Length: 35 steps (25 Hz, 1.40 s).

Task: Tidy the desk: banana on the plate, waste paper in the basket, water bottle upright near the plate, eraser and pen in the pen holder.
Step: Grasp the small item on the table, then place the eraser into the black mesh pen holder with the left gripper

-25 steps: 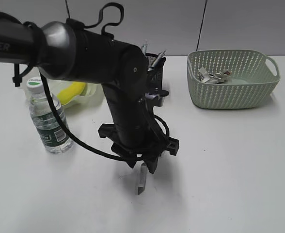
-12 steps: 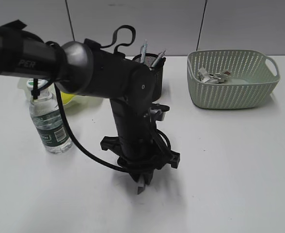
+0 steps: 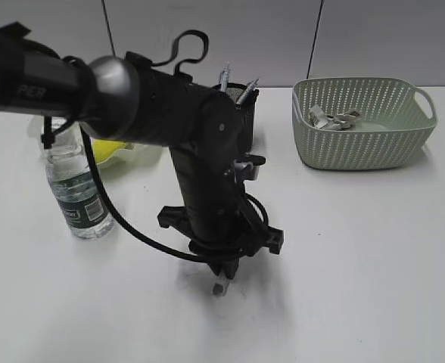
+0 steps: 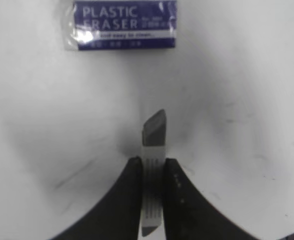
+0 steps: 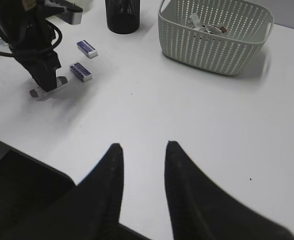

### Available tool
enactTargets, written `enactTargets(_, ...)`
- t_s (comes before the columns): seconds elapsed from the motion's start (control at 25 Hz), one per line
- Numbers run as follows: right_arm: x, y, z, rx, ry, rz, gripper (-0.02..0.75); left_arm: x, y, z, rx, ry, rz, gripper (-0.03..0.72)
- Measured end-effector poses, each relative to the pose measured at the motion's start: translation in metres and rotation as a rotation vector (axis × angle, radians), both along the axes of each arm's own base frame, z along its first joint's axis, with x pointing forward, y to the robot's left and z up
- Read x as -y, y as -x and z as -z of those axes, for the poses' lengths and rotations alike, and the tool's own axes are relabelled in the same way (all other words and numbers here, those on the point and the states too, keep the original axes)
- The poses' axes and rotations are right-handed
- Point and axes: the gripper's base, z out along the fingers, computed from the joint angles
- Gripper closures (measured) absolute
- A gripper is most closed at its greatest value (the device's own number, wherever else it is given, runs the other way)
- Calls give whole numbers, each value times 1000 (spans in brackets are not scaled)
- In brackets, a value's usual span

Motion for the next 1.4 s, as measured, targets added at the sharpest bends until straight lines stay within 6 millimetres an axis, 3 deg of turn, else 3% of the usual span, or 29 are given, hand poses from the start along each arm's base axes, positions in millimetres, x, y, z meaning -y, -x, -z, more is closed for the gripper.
enactTargets(0.32,0,0,0,0,0,0,497,-3,-7,-79,246,214,-12,611)
enactTargets(0.48,0,0,0,0,0,0,497,-11,-27,-119,495,358,-28,611)
enactTargets(0.64,0,0,0,0,0,0,497,-23,-53,-133,692,411,-26,611)
enactTargets(0.88,0,0,0,0,0,0,497,-34,-93,-126,901,519,-62,611)
enactTargets(1.16,0,0,0,0,0,0,497,-47,-133,-76,975,540,-113,611)
enactTargets(1.4,0,0,0,0,0,0,497,-43,-144,-44,1008,580,-114,611)
